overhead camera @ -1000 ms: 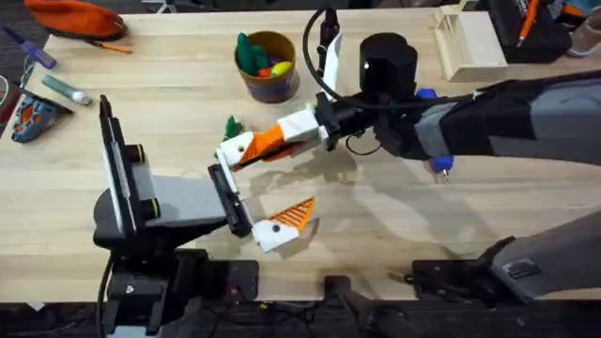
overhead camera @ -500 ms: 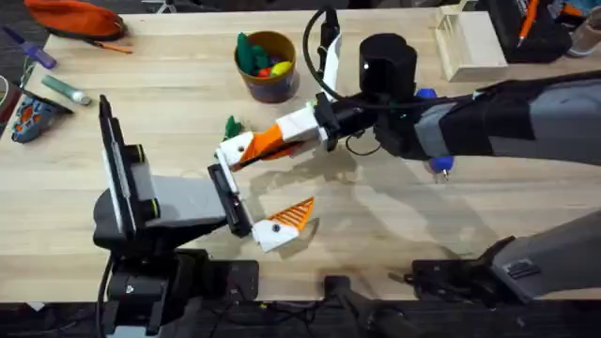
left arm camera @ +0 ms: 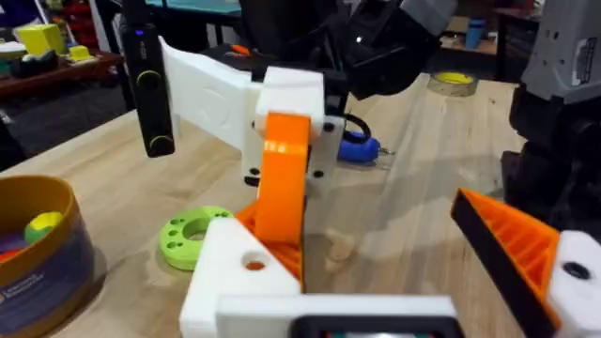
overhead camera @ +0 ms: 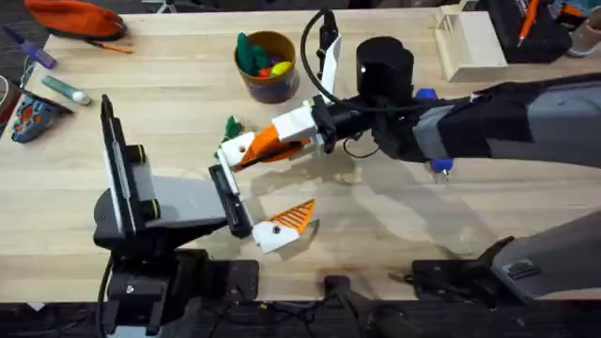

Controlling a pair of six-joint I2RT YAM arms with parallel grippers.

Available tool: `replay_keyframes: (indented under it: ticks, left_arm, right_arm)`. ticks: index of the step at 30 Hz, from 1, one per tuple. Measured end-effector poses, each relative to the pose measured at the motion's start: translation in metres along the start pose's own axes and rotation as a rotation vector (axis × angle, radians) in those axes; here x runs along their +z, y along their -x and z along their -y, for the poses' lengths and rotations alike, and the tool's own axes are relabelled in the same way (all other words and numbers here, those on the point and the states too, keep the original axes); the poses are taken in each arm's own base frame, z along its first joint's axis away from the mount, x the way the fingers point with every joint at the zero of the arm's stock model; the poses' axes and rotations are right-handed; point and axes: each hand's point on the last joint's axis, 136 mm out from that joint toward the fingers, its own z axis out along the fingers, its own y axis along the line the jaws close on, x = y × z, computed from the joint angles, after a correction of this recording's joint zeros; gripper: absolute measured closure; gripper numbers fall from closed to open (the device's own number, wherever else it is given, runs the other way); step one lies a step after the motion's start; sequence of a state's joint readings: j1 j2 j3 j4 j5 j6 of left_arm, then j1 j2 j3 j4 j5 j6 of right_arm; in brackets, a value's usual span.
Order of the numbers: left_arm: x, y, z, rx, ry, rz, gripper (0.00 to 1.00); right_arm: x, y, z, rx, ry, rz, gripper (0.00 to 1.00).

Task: Pick up the gripper from the table and insert it into the empty holder that is missing its gripper. Then pick up a screw, insert it into the mounting hole, and use the screwdriver to tighten it. Finally, clean up the table by picking up the vegetable and placing it into the bucket.

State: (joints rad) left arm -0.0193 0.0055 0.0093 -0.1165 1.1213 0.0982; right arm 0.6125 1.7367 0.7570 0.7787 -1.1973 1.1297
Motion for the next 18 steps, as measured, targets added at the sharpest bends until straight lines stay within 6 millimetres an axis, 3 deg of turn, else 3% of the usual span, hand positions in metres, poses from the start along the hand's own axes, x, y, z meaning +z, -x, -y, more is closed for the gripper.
replay_keyframes:
  ticks: [12,16,18]
  left_arm:
    - [0.0001,-0.0002,0.0026,-0.002,-0.015,0.0,0.015]
    - [0.0001,-0.0001,0.0026,-0.002,-0.015,0.0,0.015]
    - [0.0001,-0.0001,0.0026,-0.002,-0.015,0.0,0.016]
  right_arm:
    - [0.0002,0.001,0.0005,0.0,-0.003,0.006,0.503]
    - [0.0002,0.0008,0.0004,0.001,-0.003,0.005,0.399]
    - [0.0,0.0006,-0.0003,0.001,-0.003,0.005,0.241]
